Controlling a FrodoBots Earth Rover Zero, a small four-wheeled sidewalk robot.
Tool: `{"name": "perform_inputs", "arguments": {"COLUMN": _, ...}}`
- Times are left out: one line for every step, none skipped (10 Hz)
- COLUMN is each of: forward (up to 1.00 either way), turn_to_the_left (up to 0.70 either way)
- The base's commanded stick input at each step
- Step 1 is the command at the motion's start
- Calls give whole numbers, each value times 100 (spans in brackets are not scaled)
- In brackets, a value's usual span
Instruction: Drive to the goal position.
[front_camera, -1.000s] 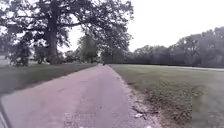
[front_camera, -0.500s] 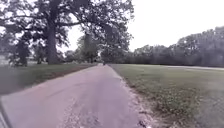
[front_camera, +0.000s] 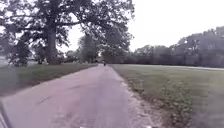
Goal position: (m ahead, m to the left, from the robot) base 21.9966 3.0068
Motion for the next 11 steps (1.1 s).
{"name": "perform_inputs", "arguments": {"forward": 70, "turn_to_the_left": 0}}
{"name": "perform_inputs", "arguments": {"forward": 70, "turn_to_the_left": 0}}
{"name": "perform_inputs", "arguments": {"forward": 70, "turn_to_the_left": 0}}
{"name": "perform_inputs", "arguments": {"forward": 70, "turn_to_the_left": 1}}
{"name": "perform_inputs", "arguments": {"forward": 70, "turn_to_the_left": 1}}
{"name": "perform_inputs", "arguments": {"forward": 70, "turn_to_the_left": 3}}
{"name": "perform_inputs", "arguments": {"forward": 70, "turn_to_the_left": 8}}
{"name": "perform_inputs", "arguments": {"forward": 70, "turn_to_the_left": 9}}
{"name": "perform_inputs", "arguments": {"forward": 70, "turn_to_the_left": 3}}
{"name": "perform_inputs", "arguments": {"forward": 70, "turn_to_the_left": 0}}
{"name": "perform_inputs", "arguments": {"forward": 70, "turn_to_the_left": 0}}
